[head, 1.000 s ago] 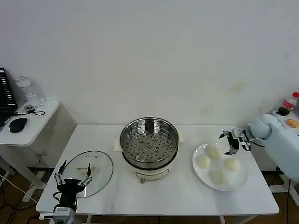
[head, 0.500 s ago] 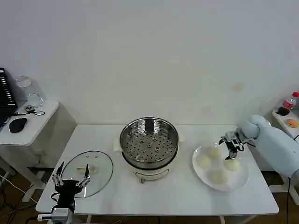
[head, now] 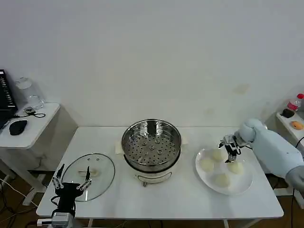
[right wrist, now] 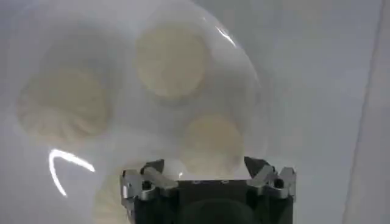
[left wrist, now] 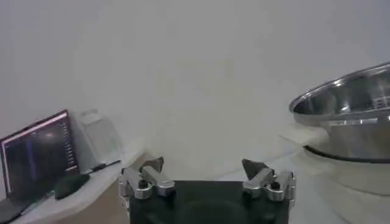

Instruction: Take steamed baozi put them in steamer then cover it.

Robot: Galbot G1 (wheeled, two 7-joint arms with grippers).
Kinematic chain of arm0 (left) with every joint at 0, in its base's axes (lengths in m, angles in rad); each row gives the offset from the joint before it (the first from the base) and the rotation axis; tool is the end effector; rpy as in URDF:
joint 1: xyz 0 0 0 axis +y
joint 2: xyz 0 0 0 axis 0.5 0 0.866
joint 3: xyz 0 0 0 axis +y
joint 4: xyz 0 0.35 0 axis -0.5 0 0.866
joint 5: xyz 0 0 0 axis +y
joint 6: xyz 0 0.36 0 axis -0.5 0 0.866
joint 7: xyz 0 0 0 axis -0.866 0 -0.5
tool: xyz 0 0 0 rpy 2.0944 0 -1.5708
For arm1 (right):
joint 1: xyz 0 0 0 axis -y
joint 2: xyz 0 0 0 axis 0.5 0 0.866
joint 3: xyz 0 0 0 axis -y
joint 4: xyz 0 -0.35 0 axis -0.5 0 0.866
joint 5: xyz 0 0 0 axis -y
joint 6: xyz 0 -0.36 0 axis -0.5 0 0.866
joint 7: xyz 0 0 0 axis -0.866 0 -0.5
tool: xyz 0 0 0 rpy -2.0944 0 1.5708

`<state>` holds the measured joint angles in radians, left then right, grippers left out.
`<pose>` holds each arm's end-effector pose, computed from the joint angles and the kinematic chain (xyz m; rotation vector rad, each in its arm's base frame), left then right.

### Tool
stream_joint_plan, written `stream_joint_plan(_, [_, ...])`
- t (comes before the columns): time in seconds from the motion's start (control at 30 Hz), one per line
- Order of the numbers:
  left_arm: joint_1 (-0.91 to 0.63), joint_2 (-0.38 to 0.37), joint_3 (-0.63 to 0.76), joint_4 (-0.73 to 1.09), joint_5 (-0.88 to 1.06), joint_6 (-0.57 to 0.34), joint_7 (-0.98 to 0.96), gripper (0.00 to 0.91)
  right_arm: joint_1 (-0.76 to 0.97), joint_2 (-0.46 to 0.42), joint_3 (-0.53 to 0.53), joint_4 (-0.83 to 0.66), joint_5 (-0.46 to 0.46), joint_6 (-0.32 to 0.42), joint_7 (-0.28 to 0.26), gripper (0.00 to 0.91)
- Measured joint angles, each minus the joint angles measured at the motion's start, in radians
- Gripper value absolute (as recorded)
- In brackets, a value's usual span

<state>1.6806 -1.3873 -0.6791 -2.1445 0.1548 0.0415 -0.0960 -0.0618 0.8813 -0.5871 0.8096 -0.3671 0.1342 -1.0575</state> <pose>0.1558 0.0743 -0.2924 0.1879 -3.0068 -0.6061 0.5726 -0.2004 -0.2407 1.2620 -1.3464 1.5127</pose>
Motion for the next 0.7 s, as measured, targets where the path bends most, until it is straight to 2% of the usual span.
stream_joint_plan(0.07, [0.001, -0.002, 0.000, -0.001, 0.001, -0.003, 0.000, 0.907, 0.000, 0.001, -0.003, -0.004, -0.001, 0.000, 0.002, 0.776])
stream_joint_plan(0.2, [0.002, -0.006, 0.002, 0.000, 0.003, -0.007, -0.002, 0.907, -0.003, 0.004, -0.003, -0.007, -0.002, 0.002, 0.006, 0.766])
stream_joint_plan(0.27, [0.003, -0.008, 0.003, 0.000, 0.007, -0.010, -0.001, 0.907, -0.003, 0.004, -0.004, -0.005, 0.000, 0.001, 0.006, 0.705])
stream_joint_plan(0.3, [0.004, -0.009, 0.004, 0.000, 0.008, -0.011, 0.000, 0.907, -0.002, 0.003, -0.005, -0.004, 0.001, 0.000, 0.006, 0.705])
stream_joint_plan(0.33, [0.004, -0.010, 0.006, 0.000, 0.009, -0.011, 0.000, 0.907, -0.001, 0.002, -0.005, -0.003, 0.002, -0.001, 0.006, 0.645])
stream_joint_plan(0.37, [0.005, -0.011, 0.008, -0.001, 0.010, -0.012, 0.000, 0.907, -0.001, 0.001, -0.006, -0.003, 0.002, -0.001, 0.006, 0.635])
stream_joint_plan(0.7, [0.011, -0.016, 0.017, -0.017, 0.012, -0.011, -0.001, 0.907, 0.006, -0.015, -0.012, 0.018, 0.020, 0.000, 0.001, 0.625])
